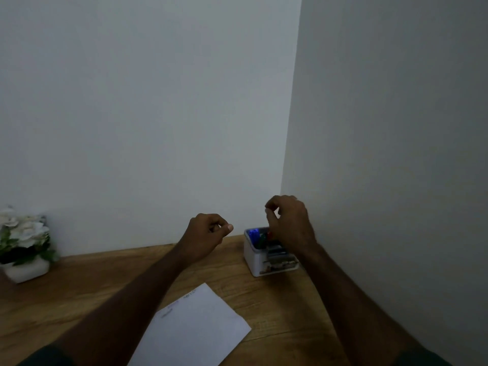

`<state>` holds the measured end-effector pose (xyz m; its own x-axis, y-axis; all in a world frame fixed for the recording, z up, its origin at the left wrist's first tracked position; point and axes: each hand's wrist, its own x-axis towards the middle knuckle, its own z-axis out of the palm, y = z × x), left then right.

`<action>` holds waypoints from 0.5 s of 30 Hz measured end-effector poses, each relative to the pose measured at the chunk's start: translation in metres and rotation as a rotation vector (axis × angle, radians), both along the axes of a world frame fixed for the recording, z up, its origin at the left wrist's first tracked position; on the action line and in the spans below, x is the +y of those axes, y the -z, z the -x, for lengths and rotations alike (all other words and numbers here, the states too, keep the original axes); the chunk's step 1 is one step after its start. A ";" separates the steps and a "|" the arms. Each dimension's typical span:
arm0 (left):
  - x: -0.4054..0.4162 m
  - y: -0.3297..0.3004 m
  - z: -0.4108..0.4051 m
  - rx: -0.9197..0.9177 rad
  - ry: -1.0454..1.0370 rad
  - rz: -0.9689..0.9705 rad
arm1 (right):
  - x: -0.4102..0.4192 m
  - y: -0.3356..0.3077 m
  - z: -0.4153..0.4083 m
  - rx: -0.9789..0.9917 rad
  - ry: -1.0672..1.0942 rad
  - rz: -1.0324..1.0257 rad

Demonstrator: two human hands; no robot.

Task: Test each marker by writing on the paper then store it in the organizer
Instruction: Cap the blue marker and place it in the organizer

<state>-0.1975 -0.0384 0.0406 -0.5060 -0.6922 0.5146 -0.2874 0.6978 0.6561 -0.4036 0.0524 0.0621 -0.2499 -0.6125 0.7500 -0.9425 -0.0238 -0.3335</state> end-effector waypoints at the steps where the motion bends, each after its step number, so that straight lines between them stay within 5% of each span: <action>1: 0.002 0.000 -0.009 -0.001 -0.005 0.003 | -0.001 -0.001 -0.016 0.020 -0.042 0.025; 15: 0.022 0.032 -0.246 -0.102 -0.313 -0.041 | -0.036 0.063 -0.260 0.117 -0.579 -0.228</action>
<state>0.0481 -0.0161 0.0083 -0.3135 -0.8412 0.4405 -0.5493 0.5391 0.6385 -0.1440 0.0161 -0.0013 0.2455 -0.7712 0.5873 -0.8287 -0.4813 -0.2857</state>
